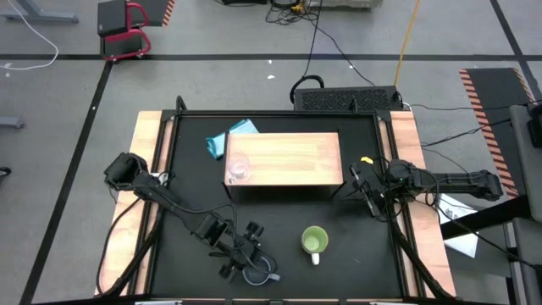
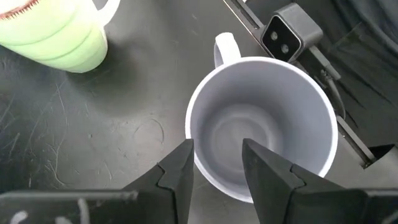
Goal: Stack small to large cups/mugs on shelf
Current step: Put the gray mug on the shelf
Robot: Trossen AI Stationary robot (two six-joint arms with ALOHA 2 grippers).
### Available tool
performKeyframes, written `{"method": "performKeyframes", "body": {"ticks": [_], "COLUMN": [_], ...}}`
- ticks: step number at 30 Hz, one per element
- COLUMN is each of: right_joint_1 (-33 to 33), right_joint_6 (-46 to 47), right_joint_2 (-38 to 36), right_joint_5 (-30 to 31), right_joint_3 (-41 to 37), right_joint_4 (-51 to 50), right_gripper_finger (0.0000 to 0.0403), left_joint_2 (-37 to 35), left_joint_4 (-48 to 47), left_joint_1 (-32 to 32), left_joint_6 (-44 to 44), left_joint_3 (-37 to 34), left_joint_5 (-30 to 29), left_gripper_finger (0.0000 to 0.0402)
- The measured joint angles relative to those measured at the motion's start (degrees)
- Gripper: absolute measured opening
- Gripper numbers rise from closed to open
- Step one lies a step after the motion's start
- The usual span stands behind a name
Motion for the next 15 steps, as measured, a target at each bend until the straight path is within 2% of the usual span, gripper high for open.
{"method": "performKeyframes", "body": {"ticks": [15], "right_joint_1": [0.00], "right_joint_6": [0.00], "right_joint_2": [0.00], "right_joint_5": [0.00], "right_joint_3": [0.00], "right_joint_4": [0.01], "right_gripper_finger": [0.0000], "left_joint_2": [-0.03], "left_joint_4": [-1.33], "left_joint_1": [-0.07], "left_joint_6": [0.23], "left_joint_3": [-0.04], "left_joint_5": [1.14], "left_gripper_finger": [0.0138]}}
